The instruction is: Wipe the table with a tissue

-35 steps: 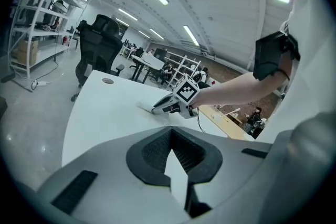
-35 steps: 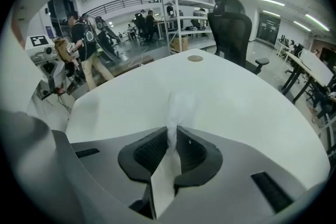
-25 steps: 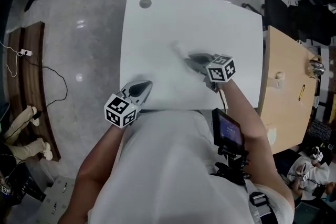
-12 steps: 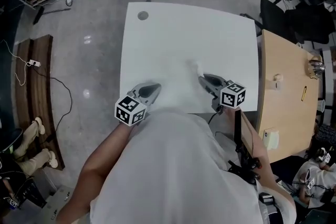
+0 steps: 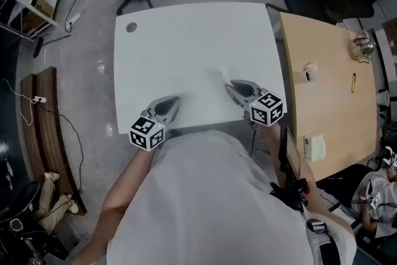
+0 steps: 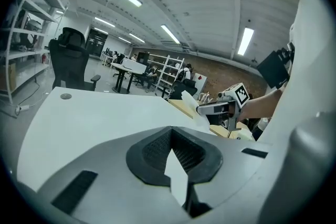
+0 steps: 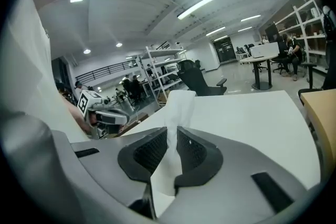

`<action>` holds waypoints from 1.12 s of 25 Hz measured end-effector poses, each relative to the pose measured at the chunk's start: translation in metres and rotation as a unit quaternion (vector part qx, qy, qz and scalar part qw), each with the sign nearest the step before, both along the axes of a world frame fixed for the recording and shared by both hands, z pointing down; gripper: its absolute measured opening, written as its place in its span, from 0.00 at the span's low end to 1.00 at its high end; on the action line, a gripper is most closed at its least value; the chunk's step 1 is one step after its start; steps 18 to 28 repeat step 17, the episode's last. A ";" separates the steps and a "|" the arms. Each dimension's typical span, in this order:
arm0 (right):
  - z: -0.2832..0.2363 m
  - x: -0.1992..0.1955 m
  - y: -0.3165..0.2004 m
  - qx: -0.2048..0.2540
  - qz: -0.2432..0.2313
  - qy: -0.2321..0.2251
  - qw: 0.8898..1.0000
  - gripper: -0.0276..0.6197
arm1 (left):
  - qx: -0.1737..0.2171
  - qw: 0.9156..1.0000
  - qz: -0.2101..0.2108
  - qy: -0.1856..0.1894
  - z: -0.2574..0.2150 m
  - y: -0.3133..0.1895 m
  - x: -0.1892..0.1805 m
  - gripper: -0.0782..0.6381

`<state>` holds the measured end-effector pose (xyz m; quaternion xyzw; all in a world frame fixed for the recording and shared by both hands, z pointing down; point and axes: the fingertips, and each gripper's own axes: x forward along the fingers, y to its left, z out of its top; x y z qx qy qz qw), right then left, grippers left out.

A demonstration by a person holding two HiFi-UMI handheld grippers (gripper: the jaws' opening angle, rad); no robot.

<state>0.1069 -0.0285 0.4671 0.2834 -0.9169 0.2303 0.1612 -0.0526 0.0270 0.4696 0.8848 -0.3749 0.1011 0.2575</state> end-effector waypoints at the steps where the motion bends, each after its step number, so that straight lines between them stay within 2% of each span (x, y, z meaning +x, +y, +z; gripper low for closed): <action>1: -0.002 0.006 0.002 0.005 -0.001 0.000 1.000 0.14 | 0.004 1.000 0.000 -0.004 -0.001 0.002 0.006 0.12; 9: -0.004 0.041 0.016 0.028 -0.016 -0.003 0.999 0.14 | 0.027 0.999 -0.015 -0.027 -0.008 0.020 0.046 0.12; 13: -0.005 0.049 0.032 0.031 -0.021 -0.005 0.999 0.14 | 0.034 0.999 -0.019 -0.023 -0.012 0.034 0.062 0.12; 17: -0.004 0.051 0.049 0.036 -0.015 -0.004 0.999 0.14 | 0.031 0.999 -0.020 -0.017 -0.009 0.053 0.066 0.12; 28: -0.004 0.051 0.049 0.036 -0.015 -0.004 0.999 0.14 | 0.031 0.999 -0.020 -0.017 -0.009 0.053 0.066 0.12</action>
